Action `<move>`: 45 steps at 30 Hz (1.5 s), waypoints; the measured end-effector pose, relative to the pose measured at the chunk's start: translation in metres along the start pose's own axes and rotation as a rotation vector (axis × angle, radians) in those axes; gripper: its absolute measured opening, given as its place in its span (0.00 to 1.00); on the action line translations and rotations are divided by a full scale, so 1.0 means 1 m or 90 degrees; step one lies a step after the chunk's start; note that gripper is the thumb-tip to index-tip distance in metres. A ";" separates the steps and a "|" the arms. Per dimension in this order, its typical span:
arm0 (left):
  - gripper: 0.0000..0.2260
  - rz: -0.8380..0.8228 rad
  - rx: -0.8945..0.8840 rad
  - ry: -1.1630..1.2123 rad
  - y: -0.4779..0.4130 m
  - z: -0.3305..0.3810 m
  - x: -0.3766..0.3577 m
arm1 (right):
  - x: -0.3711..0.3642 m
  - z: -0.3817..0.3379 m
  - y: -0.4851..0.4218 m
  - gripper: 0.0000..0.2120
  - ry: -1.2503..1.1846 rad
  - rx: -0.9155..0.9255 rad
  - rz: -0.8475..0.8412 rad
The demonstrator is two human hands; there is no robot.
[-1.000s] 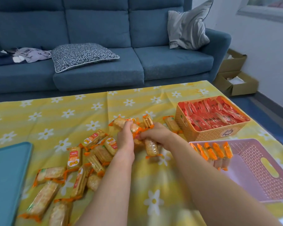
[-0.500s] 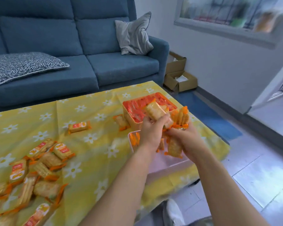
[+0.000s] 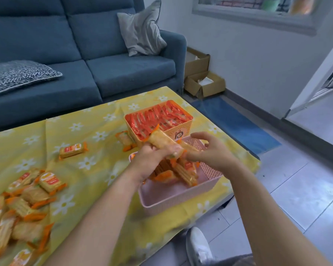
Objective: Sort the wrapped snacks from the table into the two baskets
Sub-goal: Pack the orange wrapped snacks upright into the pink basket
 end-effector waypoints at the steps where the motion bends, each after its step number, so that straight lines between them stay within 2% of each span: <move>1: 0.13 0.012 -0.002 -0.001 -0.004 -0.001 0.007 | 0.004 -0.003 0.000 0.26 0.009 0.001 0.012; 2: 0.16 0.032 0.002 0.006 -0.007 -0.002 0.013 | 0.009 -0.005 0.000 0.19 0.020 0.001 0.049; 4: 0.15 0.061 -0.002 0.028 -0.011 -0.002 0.023 | 0.023 -0.009 0.000 0.08 0.049 -0.001 0.162; 6: 0.17 0.047 -0.007 -0.004 -0.012 -0.002 0.024 | 0.029 -0.014 0.000 0.07 0.051 0.002 0.223; 8: 0.17 0.006 -0.009 -0.052 -0.011 -0.003 0.022 | 0.018 -0.020 -0.003 0.08 0.065 0.022 0.184; 11: 0.11 -0.001 0.023 -0.126 -0.009 -0.008 0.029 | -0.016 -0.032 -0.004 0.11 0.150 0.079 0.029; 14: 0.06 0.021 0.063 -0.096 -0.008 -0.013 0.038 | -0.045 -0.044 -0.001 0.11 0.162 0.110 -0.092; 16: 0.07 0.040 0.074 -0.071 -0.007 -0.011 0.045 | -0.059 -0.051 0.002 0.10 0.126 0.110 -0.143; 19: 0.06 -0.001 0.062 -0.056 -0.005 -0.009 0.048 | -0.063 -0.063 0.003 0.20 0.090 0.133 -0.117; 21: 0.07 -0.010 0.056 -0.069 -0.003 -0.010 0.053 | -0.062 -0.069 0.004 0.18 0.085 0.143 -0.094; 24: 0.09 0.083 0.016 -0.131 -0.002 -0.003 0.073 | -0.068 -0.070 0.007 0.12 0.159 0.128 -0.097; 27: 0.09 0.160 -0.021 -0.167 -0.002 0.005 0.092 | -0.072 -0.071 0.013 0.14 0.115 0.099 -0.103; 31: 0.07 0.177 -0.045 -0.216 -0.002 0.007 0.101 | -0.044 -0.075 0.009 0.12 0.155 0.097 0.089; 33: 0.05 0.170 -0.060 -0.286 -0.003 0.005 0.102 | -0.056 -0.074 0.005 0.09 0.238 0.119 0.033; 36: 0.05 0.148 -0.039 -0.389 -0.008 -0.004 0.104 | -0.110 -0.067 0.011 0.08 0.357 0.158 -0.202; 37: 0.06 0.141 -0.024 -0.409 -0.009 -0.008 0.105 | -0.123 -0.065 0.014 0.09 0.384 0.165 -0.238; 39: 0.06 0.130 0.013 -0.421 -0.013 -0.016 0.107 | -0.138 -0.062 0.013 0.07 0.439 0.169 -0.222; 41: 0.07 0.117 0.051 -0.429 -0.016 -0.025 0.110 | -0.146 -0.060 0.010 0.12 0.445 0.159 -0.190; 43: 0.13 0.098 0.080 -0.413 -0.017 -0.031 0.110 | -0.149 -0.060 0.008 0.14 0.429 0.149 -0.183; 45: 0.23 0.073 0.097 -0.410 -0.015 -0.034 0.107 | -0.150 -0.061 0.007 0.09 0.427 0.145 -0.210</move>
Point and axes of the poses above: each hand's wrist, its own y-axis away from the middle knuckle, its own x-axis out of the back of the hand, z = x × y, the point moved 8 cm from there along -y, towards the middle knuckle, and after that the axes turned 14 degrees about y, right-handed, at the moved point
